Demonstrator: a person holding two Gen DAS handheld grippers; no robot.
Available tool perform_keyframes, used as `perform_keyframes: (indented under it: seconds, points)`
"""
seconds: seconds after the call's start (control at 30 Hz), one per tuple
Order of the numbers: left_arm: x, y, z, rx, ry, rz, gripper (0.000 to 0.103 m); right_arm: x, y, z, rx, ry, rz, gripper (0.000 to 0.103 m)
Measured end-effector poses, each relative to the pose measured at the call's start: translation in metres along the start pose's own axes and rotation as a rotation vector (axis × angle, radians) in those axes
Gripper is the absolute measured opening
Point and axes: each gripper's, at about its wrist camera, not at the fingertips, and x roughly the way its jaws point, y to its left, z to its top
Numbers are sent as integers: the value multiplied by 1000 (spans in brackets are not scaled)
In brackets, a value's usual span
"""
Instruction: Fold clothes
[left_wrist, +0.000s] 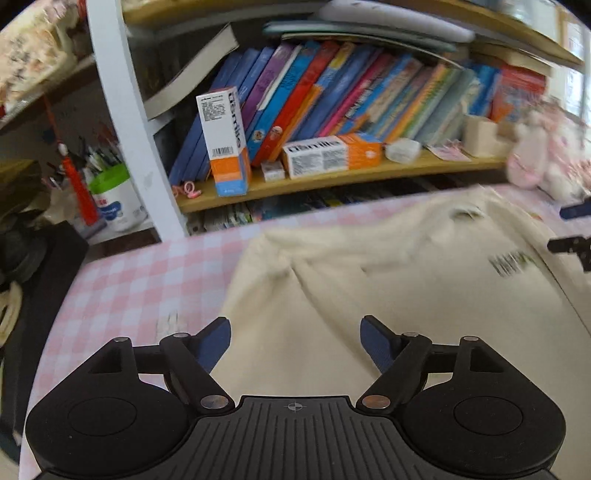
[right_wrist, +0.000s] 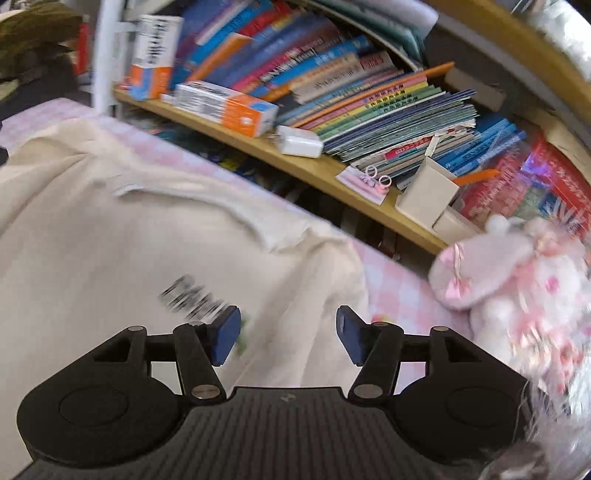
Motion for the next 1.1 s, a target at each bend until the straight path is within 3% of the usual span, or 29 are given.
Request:
perform_keyframes:
  seconds: [0.13, 0.37, 0.57, 0.67, 0.73, 0.8, 0.87, 0.93, 1.03, 1.1]
  points:
    - [-34, -14, -37, -12, 10, 19, 79, -43, 29, -29, 32, -20, -4, 66]
    - [-76, -28, -79, -69, 3, 56, 81, -90, 70, -71, 132, -15, -21, 68]
    - [-96, -24, -99, -157, -4, 43, 80, -114, 97, -99, 189, -2, -37, 68]
    - [-97, -16, -101, -196, -12, 38, 80, -121, 106, -108, 224, 2, -90, 65]
    - [-93, -11, -99, -199, -16, 42, 79, -123, 106, -112, 252, 5, -111, 62]
    - [-87, -7, -95, -196, -18, 46, 57, -121, 105, -115, 269, 18, -109, 56]
    - [-78, -3, -90, -201, -6, 54, 46, -117, 103, -118, 285, 46, -96, 45]
    - [-68, 6, -84, -232, 0, 63, 45, -112, 102, -121, 305, 71, -80, 31]
    - [-50, 20, -75, -286, 34, 76, 45, -109, 102, -123, 321, 92, -64, 28]
    - [-41, 33, -72, -381, 72, 76, 45, -108, 103, -121, 298, 100, -63, 27]
